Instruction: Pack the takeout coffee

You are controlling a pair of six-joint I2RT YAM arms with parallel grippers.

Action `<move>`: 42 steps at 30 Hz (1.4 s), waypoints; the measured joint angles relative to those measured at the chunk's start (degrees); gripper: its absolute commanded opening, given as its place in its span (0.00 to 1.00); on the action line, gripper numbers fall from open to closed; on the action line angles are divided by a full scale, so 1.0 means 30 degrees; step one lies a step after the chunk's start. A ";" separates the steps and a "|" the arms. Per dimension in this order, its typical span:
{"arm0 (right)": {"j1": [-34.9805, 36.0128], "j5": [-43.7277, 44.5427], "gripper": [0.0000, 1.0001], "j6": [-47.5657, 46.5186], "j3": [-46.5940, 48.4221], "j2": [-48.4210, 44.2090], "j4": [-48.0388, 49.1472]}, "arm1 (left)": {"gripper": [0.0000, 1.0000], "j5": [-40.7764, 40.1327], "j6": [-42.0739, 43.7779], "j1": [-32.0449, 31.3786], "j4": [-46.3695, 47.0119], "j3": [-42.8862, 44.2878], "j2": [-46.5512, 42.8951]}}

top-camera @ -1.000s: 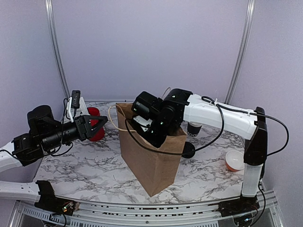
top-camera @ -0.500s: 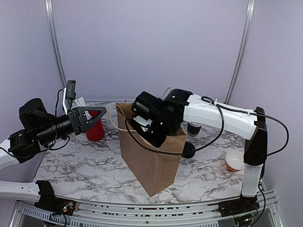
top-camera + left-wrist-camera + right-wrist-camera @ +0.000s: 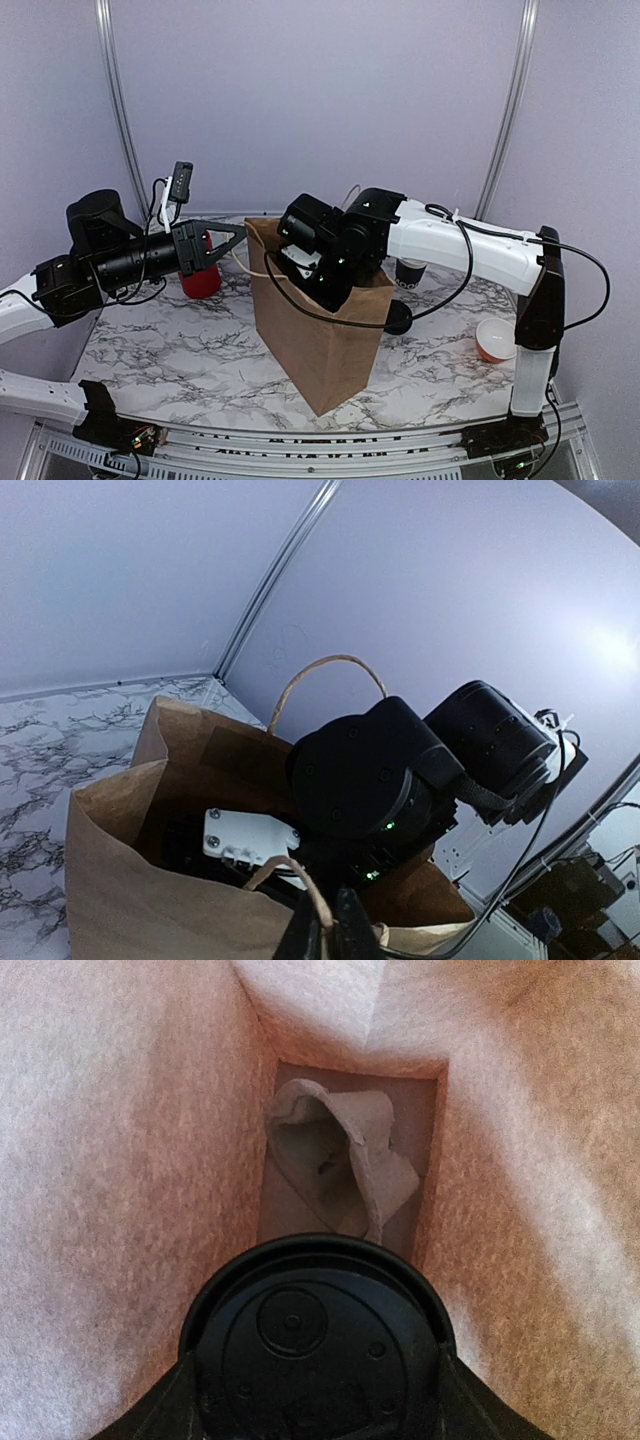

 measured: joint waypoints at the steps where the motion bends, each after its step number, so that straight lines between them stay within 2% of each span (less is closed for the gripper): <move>1: 0.0000 0.0000 0.59 0.0000 0.0000 0.0000 0.0000 | 0.00 -0.0029 0.0029 0.0000 -0.0051 0.0000 -0.0051; 12: -0.0007 0.0007 0.59 0.0007 0.0000 -0.0073 -0.0153 | 0.00 -0.1851 0.0546 -0.0219 -0.1406 -0.0262 -0.1537; 28: 0.0102 -0.0138 0.59 0.0080 0.1209 -0.0080 -0.2149 | 0.00 -0.3286 0.1188 -0.0918 -0.1668 -0.0277 -0.1078; 42: 0.0160 -0.0219 0.59 0.0073 -0.1093 -0.0911 -0.0510 | 0.00 -0.4269 0.1406 -0.1188 -0.1683 -0.0270 -0.1071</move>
